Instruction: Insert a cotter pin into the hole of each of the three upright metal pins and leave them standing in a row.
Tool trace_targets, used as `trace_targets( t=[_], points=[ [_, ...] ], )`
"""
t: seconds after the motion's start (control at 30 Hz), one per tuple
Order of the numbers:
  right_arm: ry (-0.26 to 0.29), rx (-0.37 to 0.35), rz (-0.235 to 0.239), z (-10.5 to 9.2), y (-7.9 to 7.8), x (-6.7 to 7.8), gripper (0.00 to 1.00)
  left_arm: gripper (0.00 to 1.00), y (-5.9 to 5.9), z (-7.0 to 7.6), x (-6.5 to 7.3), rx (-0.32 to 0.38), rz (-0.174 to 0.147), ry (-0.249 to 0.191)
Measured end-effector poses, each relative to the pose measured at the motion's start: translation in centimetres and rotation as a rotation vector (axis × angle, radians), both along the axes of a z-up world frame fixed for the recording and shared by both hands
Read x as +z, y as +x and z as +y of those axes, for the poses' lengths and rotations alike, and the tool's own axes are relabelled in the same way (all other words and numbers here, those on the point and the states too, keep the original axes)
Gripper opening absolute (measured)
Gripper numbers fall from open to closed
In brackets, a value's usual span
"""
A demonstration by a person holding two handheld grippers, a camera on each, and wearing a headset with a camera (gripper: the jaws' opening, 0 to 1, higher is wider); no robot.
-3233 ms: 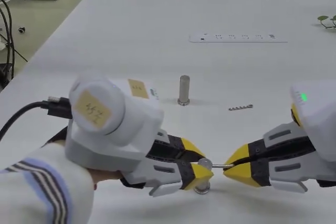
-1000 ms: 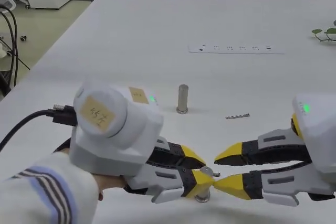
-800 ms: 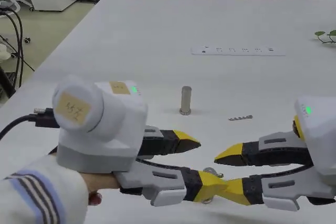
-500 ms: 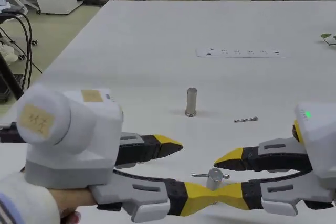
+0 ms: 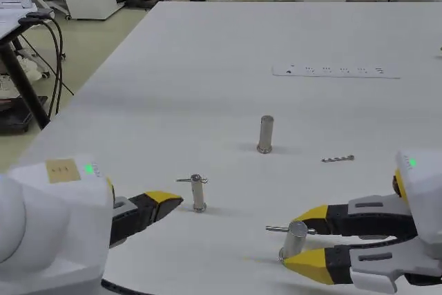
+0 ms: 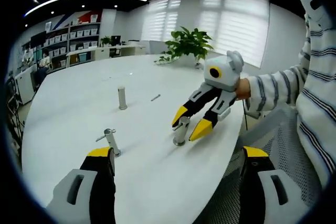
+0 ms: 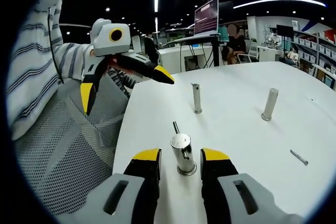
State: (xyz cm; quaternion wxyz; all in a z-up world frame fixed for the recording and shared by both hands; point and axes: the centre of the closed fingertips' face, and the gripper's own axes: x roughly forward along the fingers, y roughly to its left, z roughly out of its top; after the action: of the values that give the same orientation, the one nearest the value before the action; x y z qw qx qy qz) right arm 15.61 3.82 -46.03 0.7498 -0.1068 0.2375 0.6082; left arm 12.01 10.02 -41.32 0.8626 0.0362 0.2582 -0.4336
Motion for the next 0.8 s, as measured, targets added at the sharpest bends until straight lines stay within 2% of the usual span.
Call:
trace_targets(
  t=[0.07,0.27,0.37,0.47,0.73,0.8],
  points=[
    [0.004,0.002,0.003,0.1,-0.1,-0.1,0.25,0.99,-0.5,-0.1,0.0,-0.016,0.01,0.0],
    [0.01,0.001,0.003,0.5,0.0,-0.5,0.24,0.99,-0.9,-0.2,0.0,-0.027,0.011,0.012],
    [0.013,0.009,0.006,0.6,-0.1,-0.7,0.17,0.99,-1.1,-0.3,-0.1,-0.033,0.019,0.014],
    [0.013,0.009,0.003,0.7,0.0,-0.7,0.16,0.99,-1.4,-0.5,-0.1,-0.046,0.026,0.01],
    [0.01,0.006,-0.007,0.6,0.2,-0.8,0.11,0.99,-1.5,-0.5,-0.1,-0.044,0.025,0.011],
    [0.009,0.01,-0.022,0.6,0.2,-0.8,0.11,0.98,-1.4,-0.4,-0.1,-0.041,0.025,0.013]
  ],
)
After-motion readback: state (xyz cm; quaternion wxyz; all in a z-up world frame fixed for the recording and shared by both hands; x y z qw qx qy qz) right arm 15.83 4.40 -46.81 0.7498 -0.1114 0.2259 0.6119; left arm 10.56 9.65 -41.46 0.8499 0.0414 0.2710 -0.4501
